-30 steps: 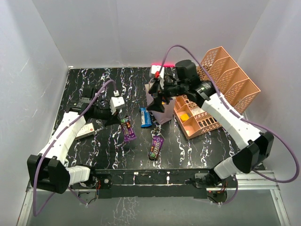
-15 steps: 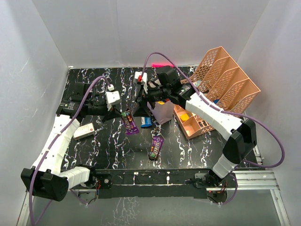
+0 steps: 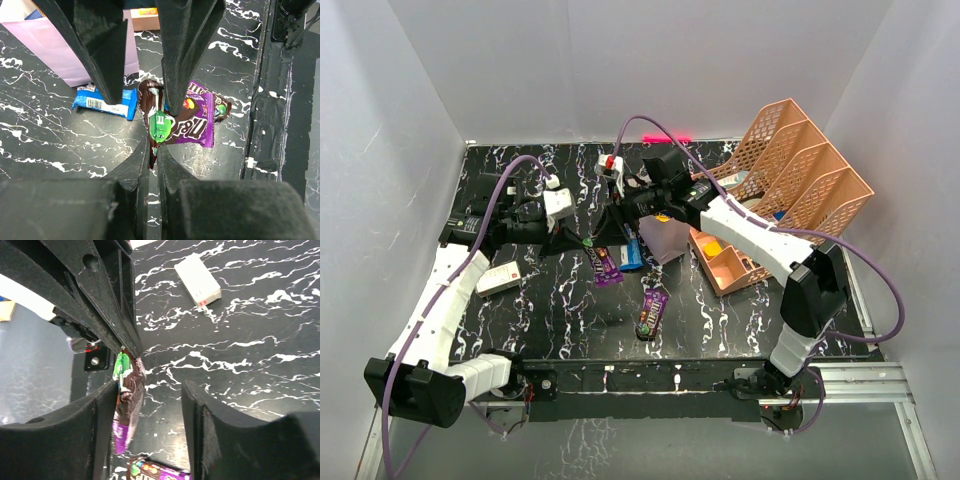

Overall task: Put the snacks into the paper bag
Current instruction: Place the snack in the paper bag.

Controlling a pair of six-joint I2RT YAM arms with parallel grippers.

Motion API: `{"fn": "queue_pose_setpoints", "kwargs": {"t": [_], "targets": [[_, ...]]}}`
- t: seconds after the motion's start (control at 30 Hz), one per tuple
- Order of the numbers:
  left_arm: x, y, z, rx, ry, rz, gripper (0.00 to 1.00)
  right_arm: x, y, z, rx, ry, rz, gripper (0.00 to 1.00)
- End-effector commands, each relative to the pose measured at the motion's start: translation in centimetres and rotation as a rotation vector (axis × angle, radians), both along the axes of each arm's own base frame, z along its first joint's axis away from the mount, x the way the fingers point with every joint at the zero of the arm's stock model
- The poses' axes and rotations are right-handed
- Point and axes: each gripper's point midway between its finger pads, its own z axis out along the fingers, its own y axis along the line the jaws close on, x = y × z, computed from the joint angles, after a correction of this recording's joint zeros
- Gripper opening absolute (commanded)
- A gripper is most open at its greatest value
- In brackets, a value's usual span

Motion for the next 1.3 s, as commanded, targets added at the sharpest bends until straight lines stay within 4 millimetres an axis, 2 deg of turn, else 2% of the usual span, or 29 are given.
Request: {"fn": "queue_pose_setpoints", "kwargs": {"t": [0.0,0.23,0.37,0.5,0.67,0.83,1.03,1.13,1.27], "targets": [[-0.7,-0.7,2.8,-0.064,-0.079,-0.045,0.0,-1.0,1.0,2.0,0.085,0.037,0.07,0.51],[-0.2,-0.4,1.9,-0.04,-0.084,-0.02,0.0,-1.0,1.1,2.0,0.088,0.042,0.078,0.25],[0.2,-0.2,1.6,-0.028,-0.083,0.009,0.0,-0.7,0.9,2.0,0.076,0.008,0.061,0.14],[0.6,0.1,1.3,-0.013,-0.083,0.039,0.19,0.0,0.4,1.9,0.046,-0.059,0.023,0.08],[1.1,0.9,1.0,0.024,-0.083,0.102,0.53,1.1,-0.9,3.1,0.023,-0.157,-0.038,0.08],[2.9,3.0,1.3,0.062,-0.096,0.261,0.68,2.5,-3.1,6.6,0.032,-0.266,-0.142,0.08],[4.4,4.9,1.0,0.085,-0.099,0.395,0.79,4.3,-6.7,12.6,0.087,-0.37,-0.293,0.08],[4.7,5.0,0.8,0.085,-0.096,0.407,0.81,6.3,-9.5,15.7,0.116,-0.408,-0.448,0.08],[5.5,5.5,0.7,0.09,-0.092,0.447,0.84,8.8,-13.9,18.7,0.155,-0.433,-0.639,0.08]]}}
